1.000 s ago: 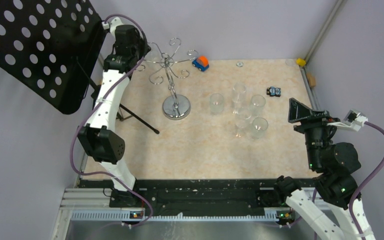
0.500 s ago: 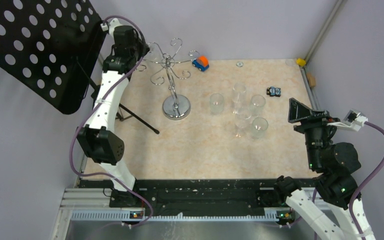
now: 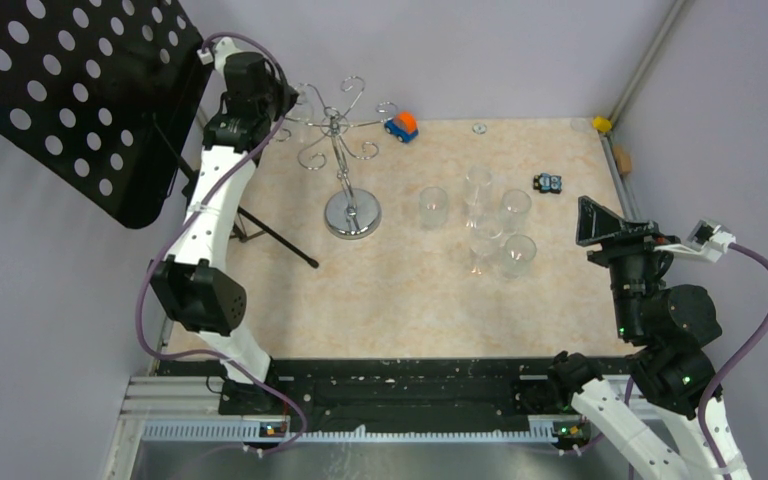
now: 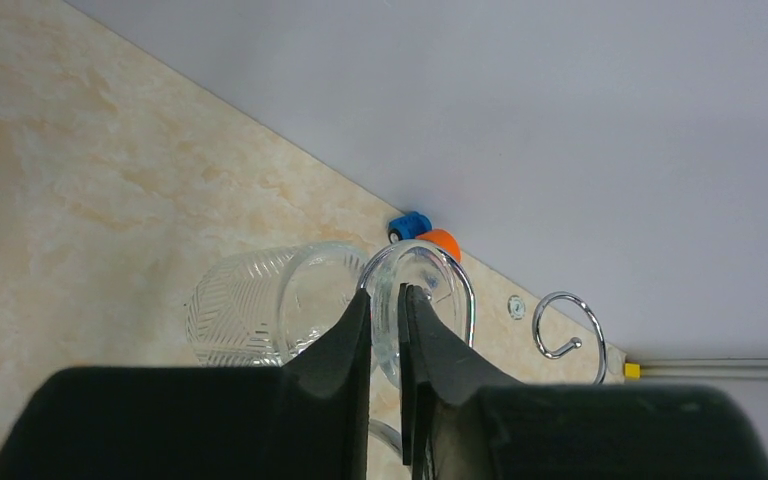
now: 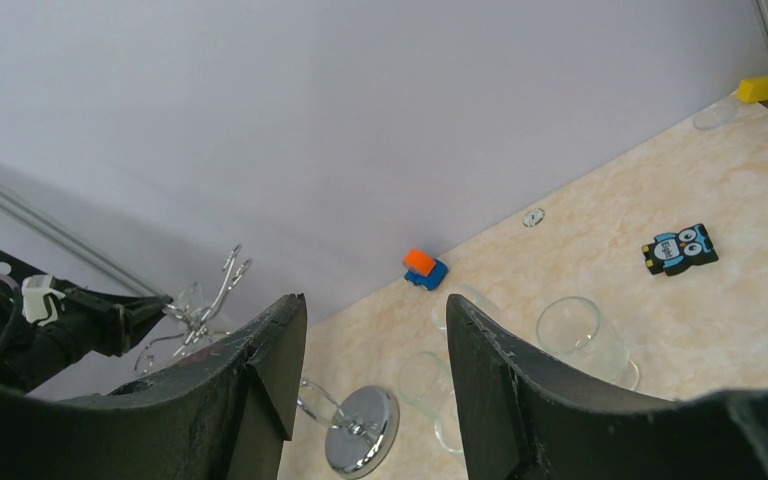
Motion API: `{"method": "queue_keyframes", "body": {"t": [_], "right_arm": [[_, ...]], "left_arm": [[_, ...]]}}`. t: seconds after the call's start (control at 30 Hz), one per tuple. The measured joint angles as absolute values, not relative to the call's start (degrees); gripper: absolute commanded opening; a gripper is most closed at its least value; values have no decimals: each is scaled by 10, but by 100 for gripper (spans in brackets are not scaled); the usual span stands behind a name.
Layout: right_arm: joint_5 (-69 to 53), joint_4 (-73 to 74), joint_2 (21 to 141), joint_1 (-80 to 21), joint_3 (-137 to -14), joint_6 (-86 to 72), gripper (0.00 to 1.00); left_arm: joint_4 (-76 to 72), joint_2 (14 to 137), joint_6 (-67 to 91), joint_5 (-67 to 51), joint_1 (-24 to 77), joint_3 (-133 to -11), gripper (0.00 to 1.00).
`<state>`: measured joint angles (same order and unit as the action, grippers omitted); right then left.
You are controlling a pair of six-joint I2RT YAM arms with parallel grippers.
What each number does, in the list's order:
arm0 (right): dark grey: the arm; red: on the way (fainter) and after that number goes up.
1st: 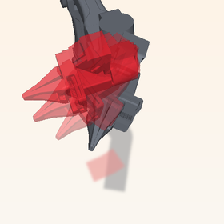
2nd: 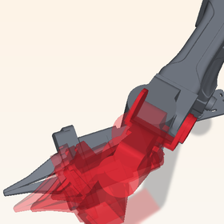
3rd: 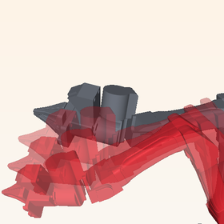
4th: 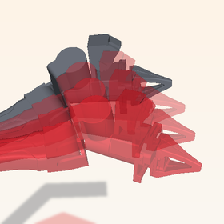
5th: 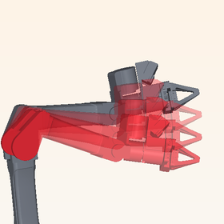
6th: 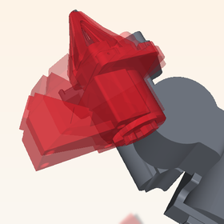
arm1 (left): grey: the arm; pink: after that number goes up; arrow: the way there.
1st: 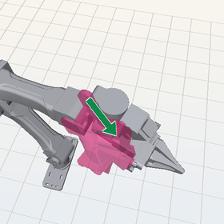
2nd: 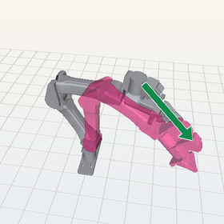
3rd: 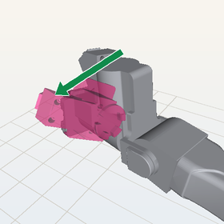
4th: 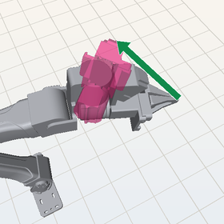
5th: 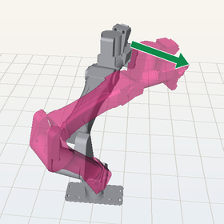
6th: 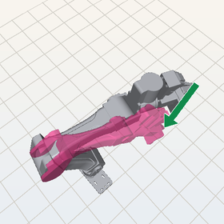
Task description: Take the wine glass off the wine glass rack
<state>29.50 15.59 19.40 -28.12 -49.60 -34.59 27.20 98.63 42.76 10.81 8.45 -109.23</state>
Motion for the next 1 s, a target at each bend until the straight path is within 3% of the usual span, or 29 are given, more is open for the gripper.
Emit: {"method": "queue_keyframes", "body": {"t": [1.0], "right_arm": [[296,156,194,-281,-496,-345,55]], "left_arm": [[-11,874,566,102,96,-837,0]]}}
